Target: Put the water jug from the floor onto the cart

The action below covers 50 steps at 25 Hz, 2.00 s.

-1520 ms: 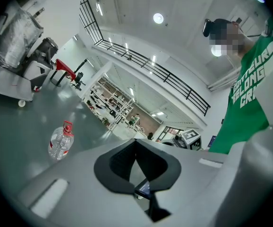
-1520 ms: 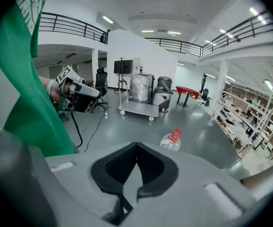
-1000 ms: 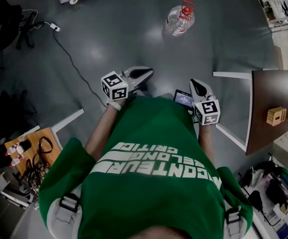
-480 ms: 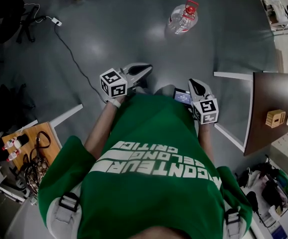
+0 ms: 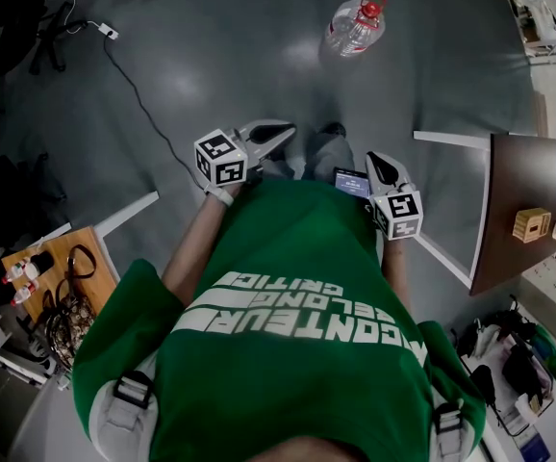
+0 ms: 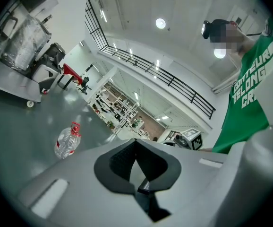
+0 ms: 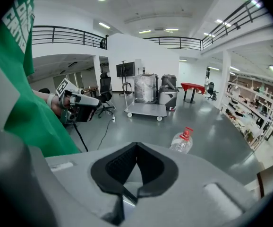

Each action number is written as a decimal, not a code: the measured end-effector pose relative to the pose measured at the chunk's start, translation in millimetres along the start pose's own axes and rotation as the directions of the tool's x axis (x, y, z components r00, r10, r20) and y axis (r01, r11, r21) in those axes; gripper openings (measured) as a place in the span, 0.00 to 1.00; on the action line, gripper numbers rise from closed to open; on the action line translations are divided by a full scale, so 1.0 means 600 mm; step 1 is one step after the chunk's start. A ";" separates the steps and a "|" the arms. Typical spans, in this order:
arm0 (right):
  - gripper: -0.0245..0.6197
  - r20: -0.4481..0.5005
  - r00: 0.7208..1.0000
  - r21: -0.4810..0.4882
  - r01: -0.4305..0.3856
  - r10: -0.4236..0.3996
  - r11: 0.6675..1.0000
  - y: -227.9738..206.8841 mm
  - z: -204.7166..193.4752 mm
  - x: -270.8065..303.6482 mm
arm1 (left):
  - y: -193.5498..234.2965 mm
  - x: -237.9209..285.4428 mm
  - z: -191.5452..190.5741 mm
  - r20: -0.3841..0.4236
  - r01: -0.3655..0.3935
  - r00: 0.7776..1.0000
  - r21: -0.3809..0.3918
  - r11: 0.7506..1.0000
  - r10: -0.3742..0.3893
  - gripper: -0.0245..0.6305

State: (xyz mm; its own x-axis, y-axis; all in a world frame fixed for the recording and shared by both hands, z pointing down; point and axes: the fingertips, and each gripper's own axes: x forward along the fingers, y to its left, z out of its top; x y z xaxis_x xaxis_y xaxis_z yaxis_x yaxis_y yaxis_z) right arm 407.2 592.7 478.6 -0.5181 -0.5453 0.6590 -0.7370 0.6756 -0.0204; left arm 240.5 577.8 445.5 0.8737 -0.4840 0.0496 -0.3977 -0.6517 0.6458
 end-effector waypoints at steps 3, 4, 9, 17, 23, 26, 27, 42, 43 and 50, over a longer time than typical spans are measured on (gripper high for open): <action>0.03 0.001 1.000 -0.010 -0.007 0.007 1.000 0.003 0.006 0.002 | -0.003 -0.004 -0.003 0.005 -0.003 1.000 -0.005 1.000 0.003 0.05; 0.03 0.001 1.000 -0.017 -0.010 0.010 1.000 0.004 0.009 0.003 | -0.002 -0.006 -0.002 0.007 -0.006 1.000 -0.005 1.000 0.006 0.05; 0.03 -0.009 1.000 -0.058 -0.025 0.025 0.998 -0.003 0.017 0.011 | 0.008 -0.012 0.005 0.030 -0.034 0.999 -0.005 0.999 0.034 0.05; 0.03 -0.011 0.999 -0.056 -0.050 0.050 0.997 -0.006 0.016 0.026 | 0.015 -0.016 0.009 0.029 -0.061 0.998 -0.007 0.998 0.061 0.05; 0.03 -0.015 0.998 -0.034 -0.056 0.055 0.998 -0.018 -0.002 0.031 | 0.019 0.004 -0.004 0.002 -0.062 0.998 -0.011 0.998 0.062 0.05; 0.03 -0.017 0.999 -0.027 -0.052 0.051 0.998 -0.030 -0.006 0.034 | 0.023 0.015 -0.005 0.001 -0.062 0.998 -0.018 0.998 0.062 0.05; 0.03 -0.015 0.999 -0.023 -0.049 0.049 0.999 -0.035 -0.006 0.034 | 0.022 0.021 -0.006 -0.003 -0.060 0.998 -0.019 0.998 0.060 0.05; 0.03 -0.043 0.998 0.030 -0.051 0.052 0.998 -0.110 -0.016 0.052 | 0.052 0.089 0.009 -0.047 -0.066 0.997 -0.044 0.997 0.064 0.05; 0.03 -0.044 0.998 0.033 -0.051 0.052 0.998 -0.116 -0.015 0.053 | 0.055 0.094 0.009 -0.051 -0.066 0.997 -0.047 0.997 0.063 0.05; 0.03 -0.064 0.996 0.052 -0.055 0.059 0.997 -0.150 -0.019 0.062 | 0.076 0.129 0.020 -0.075 -0.065 0.995 -0.060 0.996 0.061 0.05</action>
State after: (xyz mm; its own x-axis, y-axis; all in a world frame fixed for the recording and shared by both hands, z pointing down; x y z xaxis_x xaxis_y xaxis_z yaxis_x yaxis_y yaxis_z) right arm 459.2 517.5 513.5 -0.5316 -0.4719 0.7033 -0.7286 0.6782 -0.0957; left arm 286.6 503.8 469.6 0.8662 -0.4780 0.1455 -0.4366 -0.5827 0.6855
